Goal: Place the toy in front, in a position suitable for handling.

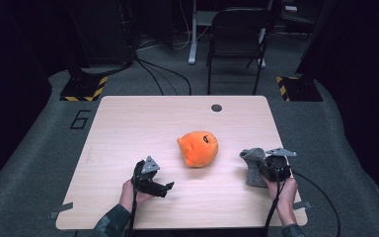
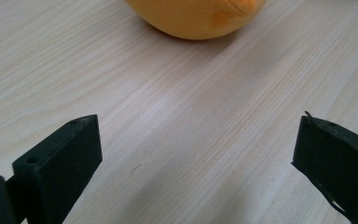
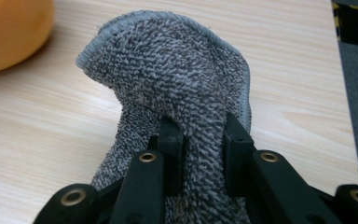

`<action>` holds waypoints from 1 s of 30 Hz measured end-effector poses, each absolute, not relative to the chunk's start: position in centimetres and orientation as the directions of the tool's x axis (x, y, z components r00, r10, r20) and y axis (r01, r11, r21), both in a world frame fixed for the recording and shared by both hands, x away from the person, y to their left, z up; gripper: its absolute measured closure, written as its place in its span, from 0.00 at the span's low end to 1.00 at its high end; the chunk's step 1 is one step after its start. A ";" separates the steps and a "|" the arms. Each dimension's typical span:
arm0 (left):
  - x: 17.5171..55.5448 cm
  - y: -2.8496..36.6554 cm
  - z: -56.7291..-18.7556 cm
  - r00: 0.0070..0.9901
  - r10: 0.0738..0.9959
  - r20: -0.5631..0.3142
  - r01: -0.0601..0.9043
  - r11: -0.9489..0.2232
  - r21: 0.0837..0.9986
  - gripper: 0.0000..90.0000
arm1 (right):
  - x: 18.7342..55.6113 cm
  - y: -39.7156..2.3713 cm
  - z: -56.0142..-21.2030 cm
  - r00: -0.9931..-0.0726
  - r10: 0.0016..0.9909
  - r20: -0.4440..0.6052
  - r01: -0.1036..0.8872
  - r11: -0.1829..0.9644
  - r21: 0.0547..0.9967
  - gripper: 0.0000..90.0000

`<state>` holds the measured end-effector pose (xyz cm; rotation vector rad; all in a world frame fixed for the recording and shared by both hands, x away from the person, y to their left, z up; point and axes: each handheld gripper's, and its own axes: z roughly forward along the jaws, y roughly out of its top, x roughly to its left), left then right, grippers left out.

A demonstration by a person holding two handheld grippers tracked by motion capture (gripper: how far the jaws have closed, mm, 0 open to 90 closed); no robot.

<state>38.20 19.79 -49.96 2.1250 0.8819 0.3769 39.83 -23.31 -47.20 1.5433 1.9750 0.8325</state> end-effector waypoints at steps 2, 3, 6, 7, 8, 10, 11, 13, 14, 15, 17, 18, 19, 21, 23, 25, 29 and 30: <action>38.2 19.7 -49.9 0.709 0.704 -0.026 0.465 -0.439 0.769 0.00 | 40.0 -23.6 -47.5 -0.225 0.974 -0.024 0.677 0.174 0.715 0.78; 38.2 19.7 -49.9 0.705 0.709 -0.028 0.465 -0.432 0.773 0.00 | 40.1 -23.6 -47.7 -0.209 0.978 -0.016 0.686 0.158 0.710 0.75; 38.2 19.6 -49.8 0.709 0.705 -0.030 0.464 -0.434 0.772 0.00 | 40.5 -23.6 -48.7 -0.183 0.983 -0.021 0.713 0.147 0.685 0.56; 38.2 19.5 -49.8 0.706 0.707 -0.035 0.467 -0.428 0.774 0.00 | 40.6 -23.7 -48.9 -0.181 0.983 -0.026 0.718 0.150 0.679 0.50; 38.3 19.5 -49.7 0.709 0.705 -0.029 0.463 -0.433 0.774 0.00 | 40.6 -23.7 -49.1 -0.172 0.985 -0.027 0.725 0.146 0.673 0.40; 38.4 19.4 -49.5 0.712 0.702 -0.026 0.455 -0.433 0.778 0.00 | 40.5 -23.9 -48.9 -0.178 0.984 -0.025 0.715 0.147 0.683 0.26; 38.4 19.2 -49.5 0.709 0.704 -0.036 0.460 -0.423 0.781 0.00 | 40.4 -24.0 -48.6 -0.181 0.983 -0.020 0.710 0.145 0.689 0.21; 38.6 19.0 -49.2 0.713 0.700 -0.045 0.458 -0.415 0.786 0.00 | 40.0 -24.1 -48.2 -0.186 0.983 0.000 0.703 0.133 0.699 0.15; 38.7 18.8 -49.0 0.712 0.701 -0.041 0.452 -0.414 0.790 0.00 | 39.9 -24.2 -47.9 -0.196 0.981 0.005 0.700 0.137 0.701 0.15; 38.7 18.6 -48.7 0.712 0.701 -0.044 0.451 -0.409 0.793 0.00 | 39.7 -24.3 -47.8 -0.205 0.979 0.013 0.697 0.136 0.704 0.13; 38.9 18.4 -48.3 0.719 0.694 -0.031 0.436 -0.416 0.798 0.00 | 39.3 -24.3 -47.5 -0.219 0.976 0.018 0.698 0.144 0.702 0.10; 38.9 18.2 -48.2 0.718 0.696 -0.035 0.437 -0.410 0.801 0.00 | 39.1 -24.3 -47.4 -0.224 0.974 0.024 0.697 0.143 0.702 0.09; 39.0 18.1 -48.0 0.720 0.693 -0.029 0.431 -0.414 0.802 0.00 | 38.9 -24.3 -47.3 -0.230 0.973 0.026 0.698 0.146 0.701 0.08; 39.3 17.9 -47.7 0.720 0.693 -0.019 0.421 -0.415 0.806 0.00 | 38.6 -24.3 -47.2 -0.238 0.971 0.028 0.695 0.150 0.703 0.08; 39.7 17.7 -47.4 0.723 0.691 -0.020 0.419 -0.415 0.808 0.00 | 38.4 -24.2 -47.1 -0.255 0.966 0.030 0.690 0.161 0.705 0.08; 40.2 17.3 -47.2 0.717 0.696 -0.023 0.417 -0.403 0.815 0.00 | 38.3 -24.2 -47.0 -0.262 0.965 0.027 0.690 0.167 0.704 0.08; 41.3 16.7 -47.1 0.718 0.695 -0.030 0.423 -0.402 0.812 0.00 | 38.4 -24.2 -47.1 -0.262 0.964 0.035 0.693 0.163 0.703 0.08; 41.5 16.4 -47.1 0.718 0.695 -0.037 0.428 -0.398 0.812 0.00 | 38.4 -24.2 -47.1 -0.263 0.964 0.035 0.693 0.164 0.702 0.08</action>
